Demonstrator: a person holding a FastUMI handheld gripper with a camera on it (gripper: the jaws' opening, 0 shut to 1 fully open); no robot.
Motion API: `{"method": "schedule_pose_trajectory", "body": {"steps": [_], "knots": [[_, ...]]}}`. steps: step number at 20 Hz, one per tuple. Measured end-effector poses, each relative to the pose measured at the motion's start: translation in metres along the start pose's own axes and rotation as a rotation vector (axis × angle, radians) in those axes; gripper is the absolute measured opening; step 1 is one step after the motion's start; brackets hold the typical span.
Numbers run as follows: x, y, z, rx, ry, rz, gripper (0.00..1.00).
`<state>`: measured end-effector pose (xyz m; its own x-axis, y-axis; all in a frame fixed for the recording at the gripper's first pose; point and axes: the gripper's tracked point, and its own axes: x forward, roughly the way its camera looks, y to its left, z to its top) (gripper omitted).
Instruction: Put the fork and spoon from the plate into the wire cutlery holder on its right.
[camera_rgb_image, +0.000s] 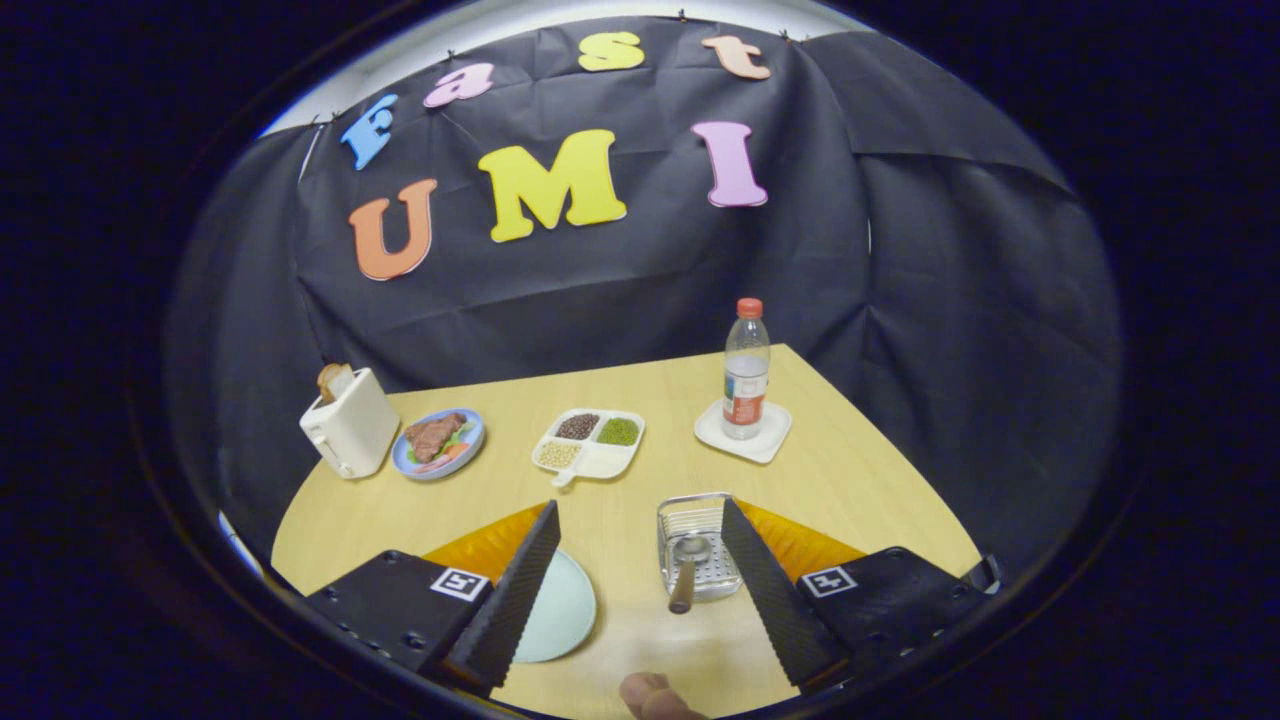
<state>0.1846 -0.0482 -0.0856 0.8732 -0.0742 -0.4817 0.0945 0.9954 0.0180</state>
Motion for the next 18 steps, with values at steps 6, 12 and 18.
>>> {"method": "schedule_pose_trajectory", "body": {"steps": [6,12,18], "knots": [[-0.018,0.039,-0.01,0.022,-0.085,-0.052,0.96],[-0.021,0.084,-0.032,-0.053,-0.124,-0.069,0.96],[-0.019,0.139,-0.055,-0.212,-0.16,-0.024,0.97]]}}
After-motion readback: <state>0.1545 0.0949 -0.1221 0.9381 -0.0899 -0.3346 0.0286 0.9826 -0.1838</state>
